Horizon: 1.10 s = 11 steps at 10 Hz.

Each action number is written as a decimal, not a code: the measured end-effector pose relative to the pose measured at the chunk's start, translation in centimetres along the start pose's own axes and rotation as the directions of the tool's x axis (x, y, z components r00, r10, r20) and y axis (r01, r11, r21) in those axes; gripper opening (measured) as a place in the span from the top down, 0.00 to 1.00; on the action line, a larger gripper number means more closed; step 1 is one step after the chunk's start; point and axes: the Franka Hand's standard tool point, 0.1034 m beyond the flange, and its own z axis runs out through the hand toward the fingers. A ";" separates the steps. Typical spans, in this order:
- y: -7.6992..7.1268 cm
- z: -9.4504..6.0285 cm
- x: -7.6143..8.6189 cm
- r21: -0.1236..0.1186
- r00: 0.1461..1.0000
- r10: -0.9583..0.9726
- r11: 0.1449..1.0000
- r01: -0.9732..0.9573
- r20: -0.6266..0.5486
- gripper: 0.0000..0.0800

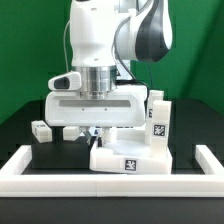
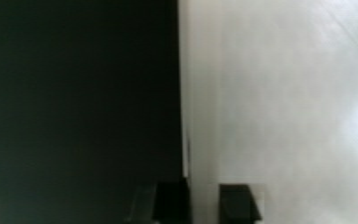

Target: Assemble desk

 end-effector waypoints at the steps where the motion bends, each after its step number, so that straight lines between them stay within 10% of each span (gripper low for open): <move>1: 0.2 0.2 -0.2 -0.004 0.998 -0.067 0.998 0.068 0.007 0.92; 3: -0.5 -0.3 0.7 -0.001 0.988 -0.153 0.988 0.153 0.021 0.92; 6: -4.7 0.0 2.6 -0.058 0.944 -0.331 0.942 0.330 -0.015 0.92; 11: -1.3 0.1 2.9 -0.069 0.672 -0.740 0.669 0.740 0.030 0.92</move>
Offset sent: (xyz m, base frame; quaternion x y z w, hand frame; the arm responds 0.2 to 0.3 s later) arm 0.0469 0.0508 0.0169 -0.0693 0.0022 -0.2636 0.9621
